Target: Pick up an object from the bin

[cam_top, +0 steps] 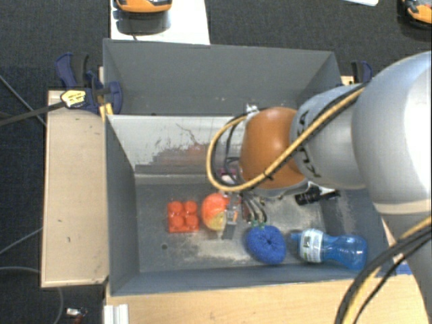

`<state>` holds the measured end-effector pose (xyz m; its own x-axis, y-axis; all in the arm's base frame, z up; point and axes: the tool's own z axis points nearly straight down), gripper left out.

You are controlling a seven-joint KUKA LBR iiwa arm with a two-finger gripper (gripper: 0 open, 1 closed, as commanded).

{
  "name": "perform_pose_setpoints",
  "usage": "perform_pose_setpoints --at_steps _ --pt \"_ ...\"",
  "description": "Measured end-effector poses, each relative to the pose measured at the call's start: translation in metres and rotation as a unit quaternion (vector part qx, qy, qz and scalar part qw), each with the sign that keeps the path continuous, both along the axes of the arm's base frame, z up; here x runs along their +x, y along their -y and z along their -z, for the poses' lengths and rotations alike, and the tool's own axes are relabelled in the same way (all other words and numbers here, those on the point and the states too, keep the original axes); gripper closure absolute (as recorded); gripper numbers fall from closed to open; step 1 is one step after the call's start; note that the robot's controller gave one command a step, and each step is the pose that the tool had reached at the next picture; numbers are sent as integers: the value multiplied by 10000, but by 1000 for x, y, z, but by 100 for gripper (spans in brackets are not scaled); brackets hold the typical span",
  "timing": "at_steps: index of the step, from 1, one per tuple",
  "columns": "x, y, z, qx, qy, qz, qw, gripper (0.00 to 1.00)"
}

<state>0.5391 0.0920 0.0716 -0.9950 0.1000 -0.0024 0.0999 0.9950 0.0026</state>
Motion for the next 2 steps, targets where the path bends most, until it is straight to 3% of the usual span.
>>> perform_pose_setpoints --at_steps 2 --pt "6 4 1 9 25 93 10000 100"
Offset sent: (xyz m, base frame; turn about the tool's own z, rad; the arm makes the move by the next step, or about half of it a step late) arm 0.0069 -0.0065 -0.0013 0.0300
